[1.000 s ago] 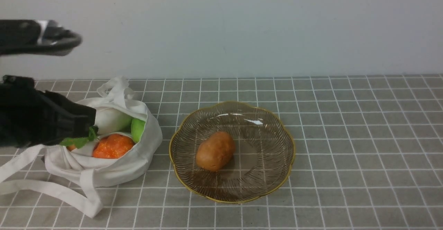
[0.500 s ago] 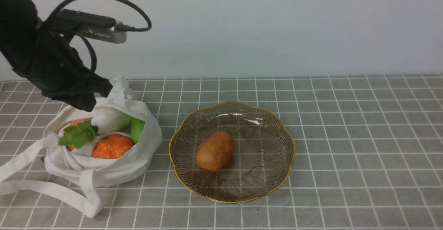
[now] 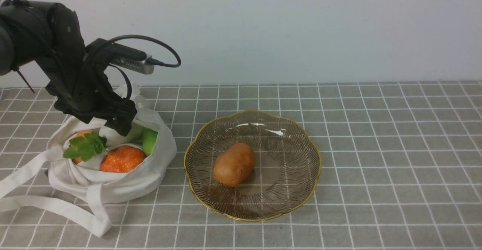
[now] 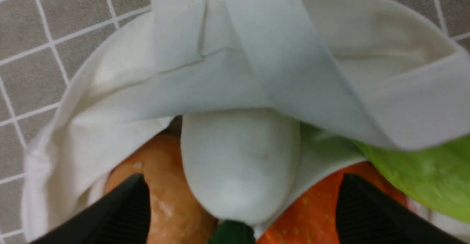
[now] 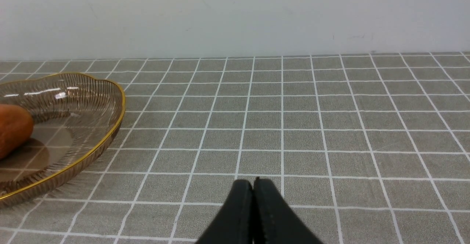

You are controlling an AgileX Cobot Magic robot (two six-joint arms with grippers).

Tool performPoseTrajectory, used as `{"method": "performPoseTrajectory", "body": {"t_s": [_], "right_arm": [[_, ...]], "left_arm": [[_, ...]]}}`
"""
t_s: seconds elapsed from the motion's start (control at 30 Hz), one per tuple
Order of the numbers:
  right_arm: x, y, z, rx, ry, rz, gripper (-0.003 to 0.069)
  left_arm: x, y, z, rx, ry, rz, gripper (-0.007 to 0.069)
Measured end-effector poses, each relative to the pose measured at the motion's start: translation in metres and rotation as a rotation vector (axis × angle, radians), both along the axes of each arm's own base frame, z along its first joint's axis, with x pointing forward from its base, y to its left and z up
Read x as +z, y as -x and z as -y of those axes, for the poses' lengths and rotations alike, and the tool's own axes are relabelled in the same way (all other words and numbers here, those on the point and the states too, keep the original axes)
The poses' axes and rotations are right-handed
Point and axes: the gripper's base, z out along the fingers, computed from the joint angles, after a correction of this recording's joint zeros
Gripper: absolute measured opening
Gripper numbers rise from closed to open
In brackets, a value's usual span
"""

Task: Take vegetables from bag on grey coffee tablecloth place on plate.
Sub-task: 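Reach the gripper into the cloth bag toward the vegetables inside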

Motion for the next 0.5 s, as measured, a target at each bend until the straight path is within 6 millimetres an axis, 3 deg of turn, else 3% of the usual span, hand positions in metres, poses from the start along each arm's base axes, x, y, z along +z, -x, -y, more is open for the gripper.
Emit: {"method": "performPoseTrajectory", "body": {"t_s": [0.17, 0.37, 0.4, 0.5], "right_arm": [[0.000, 0.000, 0.000, 0.000, 0.000, 0.000, -0.0015], [0.000, 0.000, 0.000, 0.000, 0.000, 0.000, -0.0015], [0.000, 0.000, 0.000, 0.000, 0.000, 0.000, -0.0015], [0.000, 0.000, 0.000, 0.000, 0.000, 0.000, -0.0015]], "left_arm": [[-0.012, -0.005, 0.000, 0.000, -0.001, -0.012, 0.0615], [-0.025, -0.010, 0.000, -0.002, -0.005, -0.026, 0.0512], [-0.027, -0.011, 0.001, 0.000, -0.005, -0.031, 0.0441], [-0.027, -0.011, 0.000, 0.002, -0.005, -0.034, 0.0433]]}}
